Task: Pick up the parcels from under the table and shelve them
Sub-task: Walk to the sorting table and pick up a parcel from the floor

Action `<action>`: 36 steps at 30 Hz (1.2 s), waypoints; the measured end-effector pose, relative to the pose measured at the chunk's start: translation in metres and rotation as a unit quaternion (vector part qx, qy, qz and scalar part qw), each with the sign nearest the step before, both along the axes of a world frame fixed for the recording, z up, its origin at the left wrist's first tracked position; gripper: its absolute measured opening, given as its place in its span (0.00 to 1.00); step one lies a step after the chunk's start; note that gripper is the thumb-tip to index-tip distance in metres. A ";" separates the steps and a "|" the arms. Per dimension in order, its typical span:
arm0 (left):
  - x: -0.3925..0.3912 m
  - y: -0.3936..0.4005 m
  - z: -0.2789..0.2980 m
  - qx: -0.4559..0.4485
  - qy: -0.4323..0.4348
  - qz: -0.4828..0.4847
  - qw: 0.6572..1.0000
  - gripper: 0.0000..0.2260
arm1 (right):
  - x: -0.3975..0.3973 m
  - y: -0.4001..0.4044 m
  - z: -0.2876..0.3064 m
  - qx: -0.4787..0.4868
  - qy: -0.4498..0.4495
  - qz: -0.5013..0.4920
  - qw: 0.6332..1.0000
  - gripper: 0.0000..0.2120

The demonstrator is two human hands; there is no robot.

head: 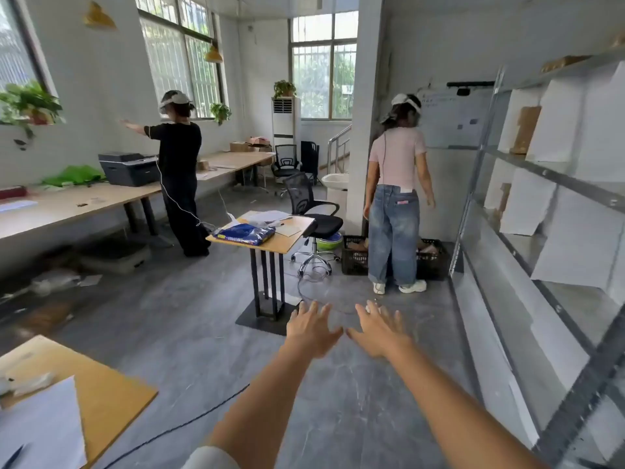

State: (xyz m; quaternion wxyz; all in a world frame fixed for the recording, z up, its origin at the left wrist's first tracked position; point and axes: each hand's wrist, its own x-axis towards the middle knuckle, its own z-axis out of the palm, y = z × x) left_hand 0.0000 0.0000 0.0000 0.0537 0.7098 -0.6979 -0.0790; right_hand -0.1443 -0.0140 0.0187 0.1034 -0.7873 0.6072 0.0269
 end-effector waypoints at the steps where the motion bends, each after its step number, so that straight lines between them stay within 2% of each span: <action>1: 0.004 -0.014 -0.001 0.001 0.002 0.011 1.000 0.30 | 0.005 -0.018 -0.002 0.005 -0.003 0.009 1.000 0.34; 9: 0.060 -0.122 0.018 0.012 0.021 0.127 0.992 0.25 | 0.063 -0.166 0.007 0.004 -0.007 0.103 0.995 0.33; 17: 0.148 -0.205 0.011 0.024 0.002 0.197 0.980 0.26 | 0.147 -0.269 0.013 0.002 0.032 0.185 0.982 0.32; 21: 0.205 -0.258 0.007 0.019 -0.017 0.220 0.975 0.25 | 0.206 -0.330 0.007 -0.019 0.039 0.212 0.976 0.33; 27: 0.307 -0.339 0.003 0.013 0.002 0.263 0.965 0.27 | 0.315 -0.416 0.009 -0.037 0.069 0.249 0.965 0.31; 36: 0.458 -0.419 -0.006 0.019 -0.001 0.351 0.936 0.28 | 0.478 -0.521 0.005 -0.031 0.048 0.343 0.938 0.32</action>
